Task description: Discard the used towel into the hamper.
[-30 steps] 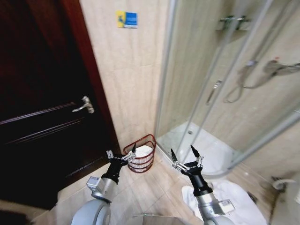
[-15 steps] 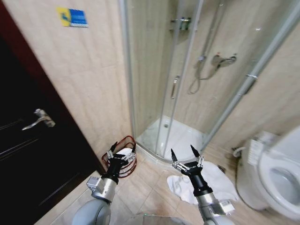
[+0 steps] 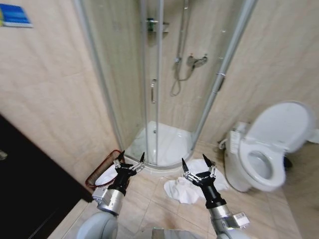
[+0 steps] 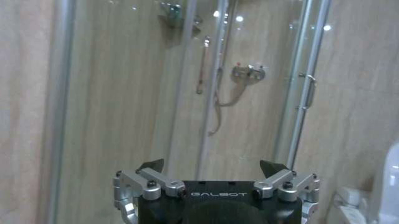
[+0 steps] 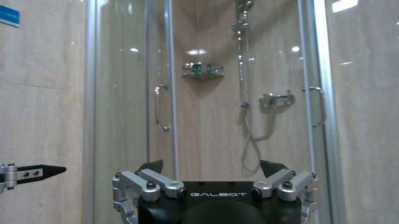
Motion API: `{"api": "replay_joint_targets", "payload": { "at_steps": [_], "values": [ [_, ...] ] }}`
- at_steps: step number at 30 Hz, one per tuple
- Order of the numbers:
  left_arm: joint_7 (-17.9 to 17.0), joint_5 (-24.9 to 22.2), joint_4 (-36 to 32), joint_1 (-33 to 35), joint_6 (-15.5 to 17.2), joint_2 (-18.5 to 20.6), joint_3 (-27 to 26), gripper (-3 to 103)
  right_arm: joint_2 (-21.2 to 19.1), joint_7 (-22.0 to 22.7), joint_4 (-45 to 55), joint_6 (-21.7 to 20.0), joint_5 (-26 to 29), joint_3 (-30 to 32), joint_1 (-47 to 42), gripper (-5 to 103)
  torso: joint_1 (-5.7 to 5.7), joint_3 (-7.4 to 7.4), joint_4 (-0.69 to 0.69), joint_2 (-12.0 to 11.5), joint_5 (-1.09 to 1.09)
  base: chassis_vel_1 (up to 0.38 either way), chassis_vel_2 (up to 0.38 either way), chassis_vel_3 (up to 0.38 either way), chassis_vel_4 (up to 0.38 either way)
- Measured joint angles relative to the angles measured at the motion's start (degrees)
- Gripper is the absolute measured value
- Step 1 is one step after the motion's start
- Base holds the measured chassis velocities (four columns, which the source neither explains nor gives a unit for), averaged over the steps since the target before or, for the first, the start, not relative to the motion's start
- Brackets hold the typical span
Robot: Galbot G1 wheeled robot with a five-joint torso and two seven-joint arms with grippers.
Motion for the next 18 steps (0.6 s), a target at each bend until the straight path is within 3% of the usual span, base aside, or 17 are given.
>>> {"api": "replay_joint_targets", "payload": {
  "at_steps": [11,18],
  "values": [
    [0.0,0.0,0.0,0.0,0.0,0.01,0.0,100,0.0,0.0,0.0,0.0,0.0,-0.02,0.0,100,-0.03,-0.02,0.02,-0.04,-0.01,-0.022,-0.029,0.001,-0.012],
    [0.0,0.0,0.0,0.0,0.0,0.01,0.0,100,0.0,0.0,0.0,0.0,0.0,-0.01,0.0,100,-0.03,-0.02,0.01,-0.04,0.0,-0.122,-0.128,0.118,0.116]
  ]
}}
